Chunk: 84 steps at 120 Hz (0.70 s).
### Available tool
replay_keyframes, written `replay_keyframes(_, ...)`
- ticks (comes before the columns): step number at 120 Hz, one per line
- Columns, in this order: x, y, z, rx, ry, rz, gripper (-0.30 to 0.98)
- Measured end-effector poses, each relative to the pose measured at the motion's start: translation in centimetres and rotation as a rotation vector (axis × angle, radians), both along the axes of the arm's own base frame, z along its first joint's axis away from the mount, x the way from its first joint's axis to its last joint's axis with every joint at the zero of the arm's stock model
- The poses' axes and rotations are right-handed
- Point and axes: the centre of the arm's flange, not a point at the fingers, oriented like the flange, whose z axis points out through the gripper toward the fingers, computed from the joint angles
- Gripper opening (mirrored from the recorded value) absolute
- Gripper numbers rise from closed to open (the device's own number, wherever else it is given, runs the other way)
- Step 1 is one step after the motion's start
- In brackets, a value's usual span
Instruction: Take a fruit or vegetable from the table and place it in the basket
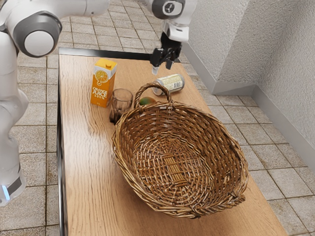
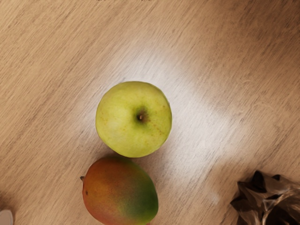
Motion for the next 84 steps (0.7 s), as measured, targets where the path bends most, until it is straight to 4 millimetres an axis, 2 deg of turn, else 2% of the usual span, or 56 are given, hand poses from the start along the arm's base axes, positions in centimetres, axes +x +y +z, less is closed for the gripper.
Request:
replay_keyframes(16, 0.5, -1.4, -4.3, -0.005, 0.022, -0.047, 0.68)
replay_keyframes(25, 0.7, -1.3, -6.2, 0.0, 0.026, -0.053, 0.69)
replay_keyframes(47, 1.8, -0.3, -9.5, 0.034, -0.005, -0.056, 0.69)
replay_keyframes(71, 2.8, -0.6, -10.6, 0.06, -0.057, -0.083, 0.69)
replay_keyframes(84, 3.1, -1.9, -11.0, 0.059, -0.069, -0.11, 0.69)
